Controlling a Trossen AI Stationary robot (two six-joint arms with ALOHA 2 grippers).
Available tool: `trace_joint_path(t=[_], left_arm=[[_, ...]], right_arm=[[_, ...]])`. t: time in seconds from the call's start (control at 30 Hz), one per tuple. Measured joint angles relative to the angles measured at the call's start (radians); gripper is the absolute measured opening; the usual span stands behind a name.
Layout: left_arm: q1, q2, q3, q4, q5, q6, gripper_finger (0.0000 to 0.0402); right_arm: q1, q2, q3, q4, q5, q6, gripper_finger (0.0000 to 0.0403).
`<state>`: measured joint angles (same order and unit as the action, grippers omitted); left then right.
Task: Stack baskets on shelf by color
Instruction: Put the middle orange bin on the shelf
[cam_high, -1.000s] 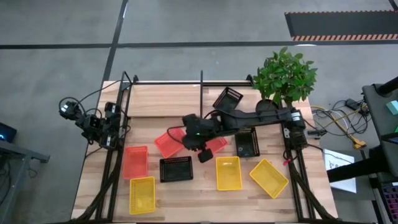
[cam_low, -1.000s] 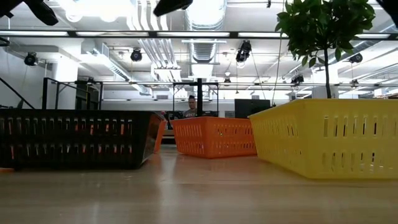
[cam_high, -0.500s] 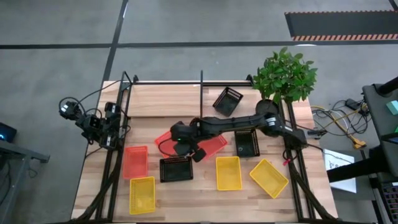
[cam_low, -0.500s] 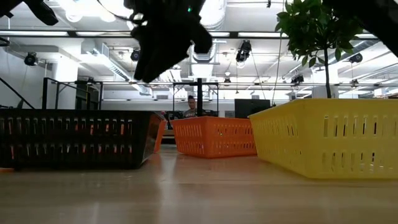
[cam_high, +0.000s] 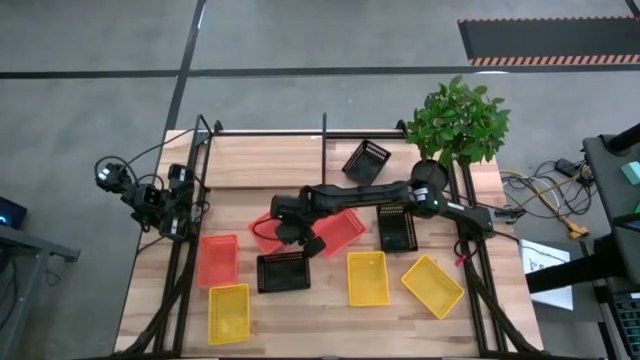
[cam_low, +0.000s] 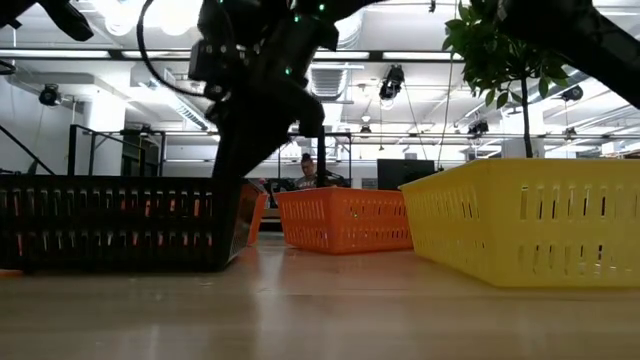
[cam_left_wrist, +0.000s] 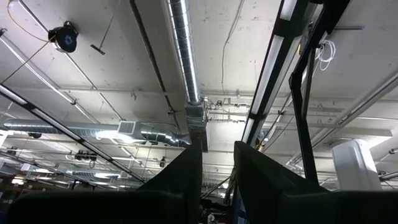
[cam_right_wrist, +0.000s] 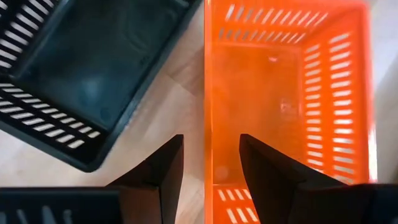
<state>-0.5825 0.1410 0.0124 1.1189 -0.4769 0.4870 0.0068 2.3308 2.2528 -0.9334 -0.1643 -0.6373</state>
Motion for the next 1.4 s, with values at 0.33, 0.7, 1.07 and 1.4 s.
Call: trace_joint_path(t=[0.33, 0.7, 1.07, 1.4], left_arm=[[0.0, -0.001, 0.0, -0.001, 0.0, 0.0, 0.0077], [0.0, -0.002, 0.0, -0.001, 0.0, 0.0, 0.0077], [0.0, -0.002, 0.0, -0.001, 0.0, 0.0, 0.0077], [0.0, -0.002, 0.0, 0.0, 0.0, 0.0, 0.0077]], right_arm=[[0.001, 0.039, -0.001, 0.05, -0.001, 0.013, 0.0126], [0.001, 0.024, -0.001, 0.049, 0.007, -0.035, 0.0014], [-0.021, -0.05, 0.1, 0.011, 0.036, -0.366, 0.0012], [-0.173, -0.029, 0.098, 0.195, 0.053, -0.571, 0.0011]])
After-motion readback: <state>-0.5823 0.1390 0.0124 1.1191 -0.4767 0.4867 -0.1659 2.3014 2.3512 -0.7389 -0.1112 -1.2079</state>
